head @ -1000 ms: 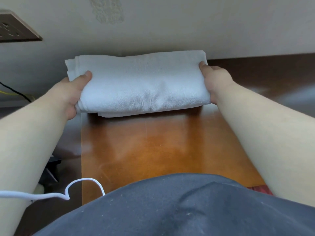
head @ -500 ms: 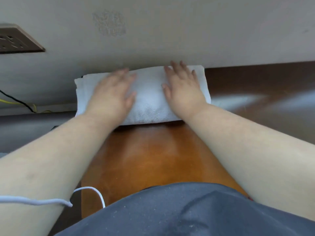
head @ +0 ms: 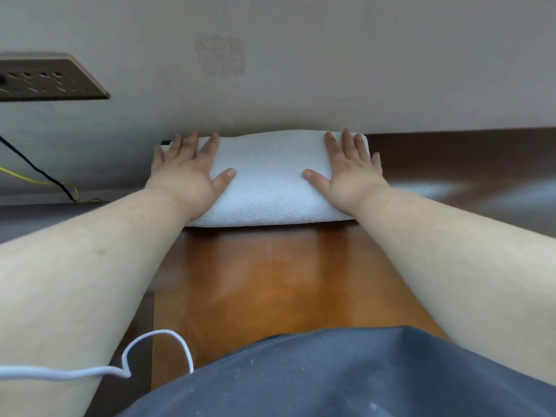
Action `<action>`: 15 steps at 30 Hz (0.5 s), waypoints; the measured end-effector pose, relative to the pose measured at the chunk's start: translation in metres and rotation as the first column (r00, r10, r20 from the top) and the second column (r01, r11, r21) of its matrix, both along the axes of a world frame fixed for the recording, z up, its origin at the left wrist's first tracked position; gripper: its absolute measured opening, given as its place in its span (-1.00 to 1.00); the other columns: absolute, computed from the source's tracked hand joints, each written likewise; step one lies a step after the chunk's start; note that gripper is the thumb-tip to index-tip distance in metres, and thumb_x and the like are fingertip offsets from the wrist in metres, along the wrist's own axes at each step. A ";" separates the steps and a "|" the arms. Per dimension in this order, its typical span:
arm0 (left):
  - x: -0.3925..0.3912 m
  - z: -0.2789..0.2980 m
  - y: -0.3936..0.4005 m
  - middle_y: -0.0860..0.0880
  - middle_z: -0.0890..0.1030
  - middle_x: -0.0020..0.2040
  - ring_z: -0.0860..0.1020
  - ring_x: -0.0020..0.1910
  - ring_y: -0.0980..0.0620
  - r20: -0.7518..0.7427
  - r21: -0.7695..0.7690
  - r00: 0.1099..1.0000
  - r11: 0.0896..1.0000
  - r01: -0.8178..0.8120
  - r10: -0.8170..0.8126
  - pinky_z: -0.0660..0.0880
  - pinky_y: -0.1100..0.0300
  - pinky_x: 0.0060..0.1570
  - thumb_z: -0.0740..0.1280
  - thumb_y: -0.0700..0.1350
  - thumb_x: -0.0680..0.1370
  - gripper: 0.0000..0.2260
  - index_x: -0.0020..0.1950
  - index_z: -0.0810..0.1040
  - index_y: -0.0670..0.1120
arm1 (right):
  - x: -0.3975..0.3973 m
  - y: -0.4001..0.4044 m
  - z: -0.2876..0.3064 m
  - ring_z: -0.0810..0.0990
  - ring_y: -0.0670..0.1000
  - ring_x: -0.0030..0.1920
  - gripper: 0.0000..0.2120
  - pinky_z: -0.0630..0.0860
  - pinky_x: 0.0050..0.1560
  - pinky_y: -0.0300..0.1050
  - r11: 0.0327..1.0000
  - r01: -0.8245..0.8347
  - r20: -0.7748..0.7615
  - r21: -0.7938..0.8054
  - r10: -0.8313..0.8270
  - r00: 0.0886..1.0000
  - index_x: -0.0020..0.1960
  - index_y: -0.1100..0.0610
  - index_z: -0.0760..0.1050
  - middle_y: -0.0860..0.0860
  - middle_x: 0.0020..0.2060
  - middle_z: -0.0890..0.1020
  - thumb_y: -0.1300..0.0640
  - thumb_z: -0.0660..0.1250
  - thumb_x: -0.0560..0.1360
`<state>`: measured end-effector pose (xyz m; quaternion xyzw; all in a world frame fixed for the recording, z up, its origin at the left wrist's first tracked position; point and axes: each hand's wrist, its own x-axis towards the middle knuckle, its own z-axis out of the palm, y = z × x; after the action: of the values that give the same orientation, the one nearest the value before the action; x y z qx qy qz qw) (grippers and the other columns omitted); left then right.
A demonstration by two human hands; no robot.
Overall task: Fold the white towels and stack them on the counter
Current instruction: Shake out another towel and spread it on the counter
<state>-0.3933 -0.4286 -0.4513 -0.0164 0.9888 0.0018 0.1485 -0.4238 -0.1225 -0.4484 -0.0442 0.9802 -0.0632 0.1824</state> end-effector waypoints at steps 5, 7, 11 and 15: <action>0.008 0.040 0.047 -0.16 0.13 0.57 0.08 0.54 -0.18 -0.131 0.077 0.981 0.985 0.157 -0.146 0.00 -0.16 0.50 0.10 0.19 0.60 -0.39 0.59 0.10 -0.02 | 0.009 0.006 0.042 -0.14 0.08 0.60 -0.19 -0.11 0.54 0.25 0.995 0.034 -0.047 -0.091 -0.038 0.998 0.61 -0.07 -0.03 0.05 0.62 -0.03 -0.45 -0.02 0.50; 0.012 0.057 0.073 -0.16 0.17 0.56 0.11 0.53 -0.18 -0.151 0.134 0.962 0.959 0.248 -0.227 0.04 -0.14 0.50 0.17 0.16 0.60 -0.44 0.55 0.22 -0.03 | 0.022 0.021 0.062 -0.11 0.08 0.60 -0.21 -0.08 0.53 0.26 0.987 0.095 -0.089 -0.126 -0.107 0.990 0.61 -0.05 0.03 0.04 0.61 0.03 -0.43 0.01 0.51; 0.012 0.094 0.126 -0.13 0.20 0.56 0.14 0.53 -0.16 -0.155 0.193 0.921 0.904 0.382 -0.356 0.07 -0.07 0.50 0.22 0.12 0.61 -0.49 0.52 0.29 -0.01 | 0.056 0.075 0.102 -0.08 0.09 0.60 -0.23 -0.05 0.53 0.24 0.950 0.256 -0.086 -0.177 -0.274 0.958 0.60 -0.03 0.10 0.03 0.60 0.11 -0.40 0.10 0.52; 0.018 0.135 0.192 -0.01 0.26 0.54 0.36 0.41 -0.11 -0.197 0.221 0.884 0.859 0.462 -0.425 0.29 0.01 0.36 0.22 0.11 0.60 -0.53 0.51 0.28 0.10 | 0.099 0.157 0.136 -0.03 0.10 0.60 -0.24 0.02 0.55 0.17 0.912 0.361 -0.083 -0.195 -0.382 0.920 0.60 0.04 0.10 0.04 0.59 0.16 -0.33 0.16 0.55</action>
<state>-0.3757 -0.2365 -0.3164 0.2320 0.9647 0.0989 0.0753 -0.3251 0.0345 -0.3119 0.1236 0.9703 -0.1803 0.1036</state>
